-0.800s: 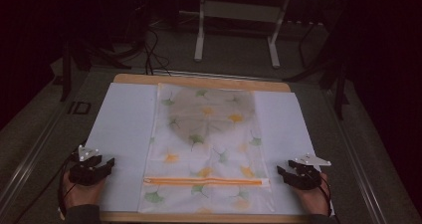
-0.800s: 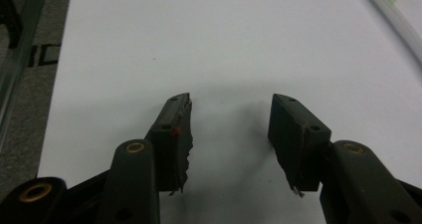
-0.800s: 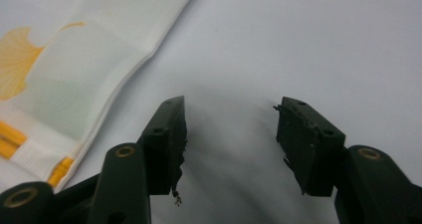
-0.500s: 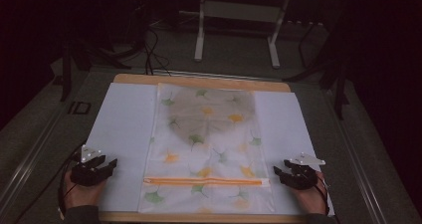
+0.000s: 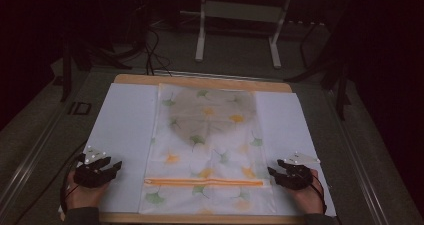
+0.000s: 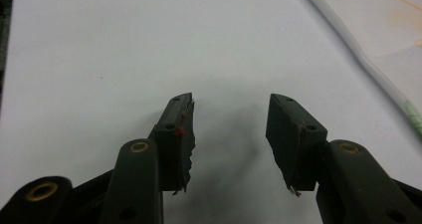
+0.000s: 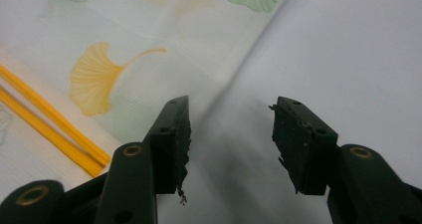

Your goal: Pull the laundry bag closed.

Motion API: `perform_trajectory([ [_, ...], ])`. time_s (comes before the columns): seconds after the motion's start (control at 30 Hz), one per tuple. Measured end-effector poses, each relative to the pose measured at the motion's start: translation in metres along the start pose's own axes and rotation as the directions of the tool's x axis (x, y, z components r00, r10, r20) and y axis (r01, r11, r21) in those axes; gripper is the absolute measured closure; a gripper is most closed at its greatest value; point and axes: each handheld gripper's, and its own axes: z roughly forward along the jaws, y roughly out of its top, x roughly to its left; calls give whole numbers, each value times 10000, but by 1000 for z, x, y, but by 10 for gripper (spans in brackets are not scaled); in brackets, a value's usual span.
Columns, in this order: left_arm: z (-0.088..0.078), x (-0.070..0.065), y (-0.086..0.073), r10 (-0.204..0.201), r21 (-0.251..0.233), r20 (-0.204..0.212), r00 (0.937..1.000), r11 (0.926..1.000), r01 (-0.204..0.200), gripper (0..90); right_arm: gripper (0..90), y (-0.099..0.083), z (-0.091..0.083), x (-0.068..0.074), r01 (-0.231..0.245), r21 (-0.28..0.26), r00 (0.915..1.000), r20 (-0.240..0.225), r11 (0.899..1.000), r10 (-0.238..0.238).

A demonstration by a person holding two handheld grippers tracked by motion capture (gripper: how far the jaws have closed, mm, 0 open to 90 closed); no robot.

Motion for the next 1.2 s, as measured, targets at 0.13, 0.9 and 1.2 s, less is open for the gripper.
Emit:
perform_trajectory([
  [0.13, 0, -1, 1, 90, 9, 136, 9999, 10000, -90, 539, 487, 4, 0, 2, 61, 48, 9997, -241, 10000, -60],
  [0.9, -1, -10, 0, 403, 63, 550, 9977, 9992, -407, 538, 535, 39, 4, 37, 1626, 137, 9754, -1527, 9866, -1587],
  [1.2, -1, -10, 0, 411, 20, 663, 9970, 9991, -413, 548, 548, 57, 16, 60, 2218, 188, 9521, -2200, 9749, -2124],
])
